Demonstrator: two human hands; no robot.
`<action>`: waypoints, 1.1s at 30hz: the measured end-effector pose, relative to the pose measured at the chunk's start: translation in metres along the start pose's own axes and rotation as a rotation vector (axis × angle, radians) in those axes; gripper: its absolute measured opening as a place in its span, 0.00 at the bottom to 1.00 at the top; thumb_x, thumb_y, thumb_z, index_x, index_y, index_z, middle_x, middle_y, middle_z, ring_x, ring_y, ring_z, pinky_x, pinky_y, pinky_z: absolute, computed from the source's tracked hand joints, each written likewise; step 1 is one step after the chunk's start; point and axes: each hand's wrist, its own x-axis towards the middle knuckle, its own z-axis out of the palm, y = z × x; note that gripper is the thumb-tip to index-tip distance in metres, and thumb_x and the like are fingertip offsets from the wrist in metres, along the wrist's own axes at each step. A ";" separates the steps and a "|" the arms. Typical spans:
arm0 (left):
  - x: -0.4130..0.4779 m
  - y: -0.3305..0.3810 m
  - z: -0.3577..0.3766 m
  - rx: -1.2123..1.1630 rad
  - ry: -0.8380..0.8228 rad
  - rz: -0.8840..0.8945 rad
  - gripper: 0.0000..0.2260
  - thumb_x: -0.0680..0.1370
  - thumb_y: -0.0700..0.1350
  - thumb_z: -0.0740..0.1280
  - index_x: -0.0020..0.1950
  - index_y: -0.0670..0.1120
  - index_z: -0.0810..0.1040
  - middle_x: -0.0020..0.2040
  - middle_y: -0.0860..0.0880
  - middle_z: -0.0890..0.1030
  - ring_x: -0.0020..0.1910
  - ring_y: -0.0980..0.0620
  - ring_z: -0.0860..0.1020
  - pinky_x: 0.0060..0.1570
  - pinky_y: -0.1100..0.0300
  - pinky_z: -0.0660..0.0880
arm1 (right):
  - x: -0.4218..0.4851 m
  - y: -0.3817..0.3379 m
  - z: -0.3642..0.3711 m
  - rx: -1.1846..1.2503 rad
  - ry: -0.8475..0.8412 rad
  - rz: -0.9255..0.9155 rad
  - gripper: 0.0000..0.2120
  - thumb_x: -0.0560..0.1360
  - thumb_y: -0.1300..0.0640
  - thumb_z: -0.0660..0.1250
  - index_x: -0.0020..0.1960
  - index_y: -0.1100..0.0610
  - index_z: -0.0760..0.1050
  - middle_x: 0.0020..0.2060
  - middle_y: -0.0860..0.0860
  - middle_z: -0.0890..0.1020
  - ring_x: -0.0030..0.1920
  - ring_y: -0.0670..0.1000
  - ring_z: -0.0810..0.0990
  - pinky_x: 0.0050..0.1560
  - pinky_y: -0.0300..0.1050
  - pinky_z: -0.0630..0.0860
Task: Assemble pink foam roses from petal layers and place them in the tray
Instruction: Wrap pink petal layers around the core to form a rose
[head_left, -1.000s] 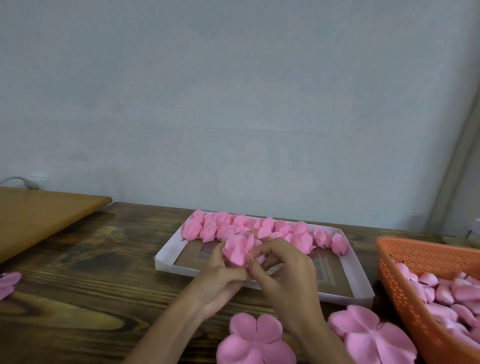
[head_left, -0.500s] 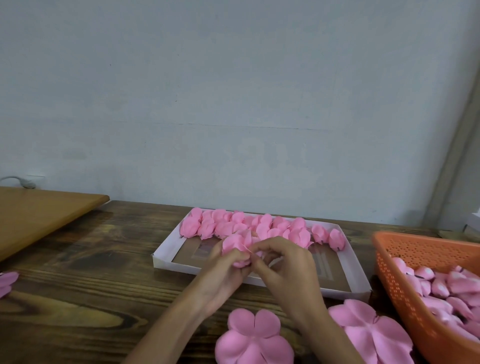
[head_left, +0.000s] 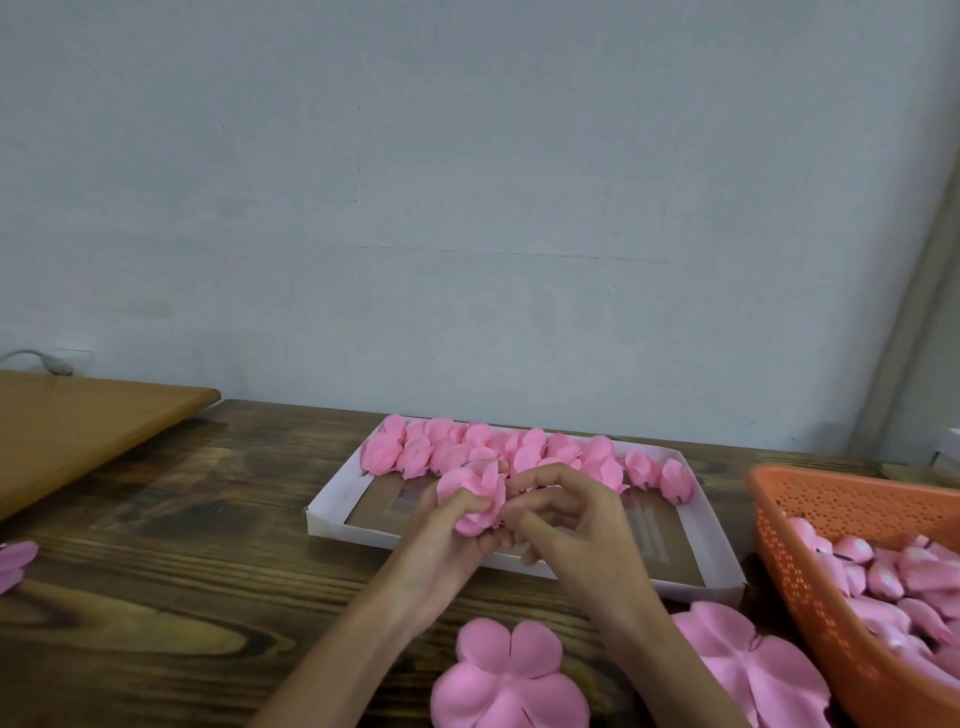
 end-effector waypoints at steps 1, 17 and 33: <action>0.000 0.000 -0.001 0.007 -0.017 0.001 0.12 0.75 0.40 0.70 0.57 0.42 0.85 0.53 0.35 0.82 0.52 0.40 0.81 0.52 0.47 0.81 | 0.000 0.000 0.000 -0.006 -0.009 -0.002 0.10 0.75 0.67 0.73 0.51 0.53 0.83 0.37 0.53 0.87 0.38 0.52 0.86 0.36 0.45 0.81; -0.011 0.010 -0.012 0.063 -0.242 -0.058 0.37 0.68 0.24 0.74 0.74 0.48 0.76 0.66 0.40 0.82 0.65 0.43 0.80 0.63 0.51 0.78 | 0.000 -0.004 -0.006 -0.077 -0.105 -0.040 0.14 0.72 0.66 0.77 0.53 0.52 0.83 0.43 0.50 0.89 0.41 0.46 0.85 0.36 0.35 0.77; -0.011 0.001 0.002 0.474 -0.020 -0.015 0.26 0.66 0.41 0.83 0.62 0.50 0.81 0.54 0.45 0.86 0.51 0.49 0.84 0.44 0.57 0.80 | 0.000 0.002 -0.011 -0.572 -0.023 -0.336 0.13 0.69 0.59 0.81 0.46 0.43 0.85 0.39 0.38 0.83 0.38 0.45 0.81 0.38 0.35 0.77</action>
